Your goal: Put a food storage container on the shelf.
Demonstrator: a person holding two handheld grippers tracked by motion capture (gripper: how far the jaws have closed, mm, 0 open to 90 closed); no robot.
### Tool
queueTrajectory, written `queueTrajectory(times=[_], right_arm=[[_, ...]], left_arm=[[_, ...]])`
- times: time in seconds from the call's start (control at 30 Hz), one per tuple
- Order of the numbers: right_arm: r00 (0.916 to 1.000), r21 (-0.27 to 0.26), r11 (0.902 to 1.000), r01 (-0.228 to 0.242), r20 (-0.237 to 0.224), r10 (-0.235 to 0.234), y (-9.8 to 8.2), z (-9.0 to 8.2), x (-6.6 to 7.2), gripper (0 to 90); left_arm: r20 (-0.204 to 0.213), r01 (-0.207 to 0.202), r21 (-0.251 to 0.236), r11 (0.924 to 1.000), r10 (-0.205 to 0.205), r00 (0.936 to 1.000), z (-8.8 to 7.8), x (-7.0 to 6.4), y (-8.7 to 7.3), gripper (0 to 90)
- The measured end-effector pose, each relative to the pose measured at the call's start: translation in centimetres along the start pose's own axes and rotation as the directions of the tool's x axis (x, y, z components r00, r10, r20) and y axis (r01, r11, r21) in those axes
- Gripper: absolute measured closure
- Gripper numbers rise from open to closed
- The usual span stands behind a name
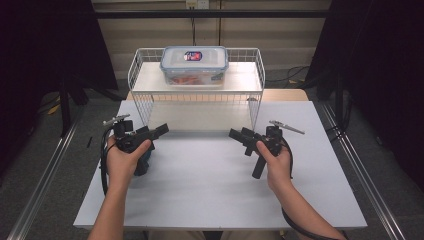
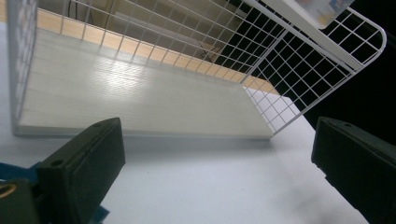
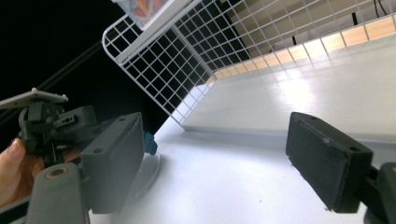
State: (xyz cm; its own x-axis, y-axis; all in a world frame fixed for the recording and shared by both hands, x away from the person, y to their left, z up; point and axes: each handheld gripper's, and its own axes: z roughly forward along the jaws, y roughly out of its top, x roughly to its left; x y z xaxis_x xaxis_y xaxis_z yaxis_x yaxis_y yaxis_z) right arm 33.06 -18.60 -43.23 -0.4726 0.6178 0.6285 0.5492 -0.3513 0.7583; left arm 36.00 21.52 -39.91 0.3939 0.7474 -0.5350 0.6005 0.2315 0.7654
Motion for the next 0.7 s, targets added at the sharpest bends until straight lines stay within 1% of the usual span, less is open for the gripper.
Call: queueTrajectory(times=[0.03,0.07,0.1,0.13,0.17,0.23,0.3,0.37,0.4,0.43,0.5,0.57,0.6,0.63,0.67,0.7], right_arm=[[1.0,0.004,1.0,0.003,-0.005,-0.003,-0.1,0.0,-0.1,18.9],[1.0,0.009,1.0,0.0,-0.003,0.0,-0.1,0.0,-0.1,18.9],[0.9999,0.01,0.9999,0.009,0.008,-0.009,-0.2,0.0,-0.2,18.9],[0.9999,0.008,0.9999,0.011,0.004,-0.011,-0.2,-0.1,-0.2,18.9],[0.9999,0.012,0.9999,0.012,0.005,-0.012,-0.3,-0.1,-0.2,18.8],[0.9999,0.012,0.9998,0.016,0.007,-0.016,-0.3,-0.3,-0.3,18.6],[0.9996,0.017,0.9995,0.027,0.011,-0.027,-0.2,-0.4,-0.2,18.5],[0.9997,0.013,0.9997,0.022,0.01,-0.022,-0.2,-0.5,-0.1,18.5],[0.9997,0.011,0.9996,0.024,0.01,-0.024,-0.2,-0.5,-0.2,18.5],[0.9995,0.01,0.9995,0.031,0.011,-0.031,-0.2,-0.6,-0.2,18.5],[0.9991,0.014,0.9992,0.037,0.019,-0.038,-0.2,-0.6,-0.2,18.5],[0.9989,0.017,0.999,0.042,0.02,-0.043,-0.3,-0.6,-0.2,18.4],[0.999,0.022,0.9989,0.041,0.017,-0.041,-0.4,-0.6,-0.2,18.4],[0.9988,0.026,0.9987,0.043,0.02,-0.044,-0.4,-0.5,-0.2,18.3],[0.9986,0.03,0.9983,0.049,0.02,-0.05,-0.5,-0.5,-0.2,18.3],[0.9986,0.031,0.9984,0.048,0.021,-0.048,-0.5,-0.5,-0.2,18.3]], left_arm=[[-0.002,-0.009,0.003,1.0,0.009,1.0,-0.1,0.2,0.0,2.7],[-0.003,-0.006,0.001,1.0,0.006,1.0,-0.2,0.2,0.0,2.7],[-0.001,-0.015,0.011,0.9998,0.015,0.9999,-0.3,0.4,0.0,2.7],[-0.002,-0.021,0.016,0.9997,0.021,0.9998,-0.4,0.5,0.0,2.7],[-0.001,-0.017,0.02,0.9997,0.017,0.9999,-0.5,0.5,0.0,2.7],[-0.011,-0.032,0.025,0.9992,0.032,0.9994,-0.6,0.7,0.1,2.8],[-0.004,-0.03,0.023,0.9993,0.031,0.9995,-0.7,0.8,0.2,2.9],[-0.014,-0.036,0.026,0.999,0.036,0.9992,-0.8,0.8,0.2,3.0],[-0.014,-0.054,0.041,0.9977,0.054,0.9984,-0.9,1.0,0.3,3.3],[-0.016,-0.051,0.046,0.9976,0.051,0.9986,-0.9,1.1,0.3,3.5],[-0.027,-0.065,0.055,0.9964,0.066,0.9974,-1.0,1.3,0.3,4.2],[-0.03,-0.066,0.064,0.9957,0.068,0.9972,-1.1,1.4,0.4,5.3],[-0.035,-0.064,0.06,0.9962,0.066,0.9972,-1.1,1.4,0.4,5.4],[-0.039,-0.078,0.074,0.9942,0.081,0.9959,-1.2,1.6,0.5,5.7],[-0.044,-0.083,0.079,0.9934,0.087,0.9953,-1.3,1.6,0.6,6.1],[-0.054,-0.1,0.081,0.9917,0.105,0.993,-1.4,1.7,0.6,6.2]])
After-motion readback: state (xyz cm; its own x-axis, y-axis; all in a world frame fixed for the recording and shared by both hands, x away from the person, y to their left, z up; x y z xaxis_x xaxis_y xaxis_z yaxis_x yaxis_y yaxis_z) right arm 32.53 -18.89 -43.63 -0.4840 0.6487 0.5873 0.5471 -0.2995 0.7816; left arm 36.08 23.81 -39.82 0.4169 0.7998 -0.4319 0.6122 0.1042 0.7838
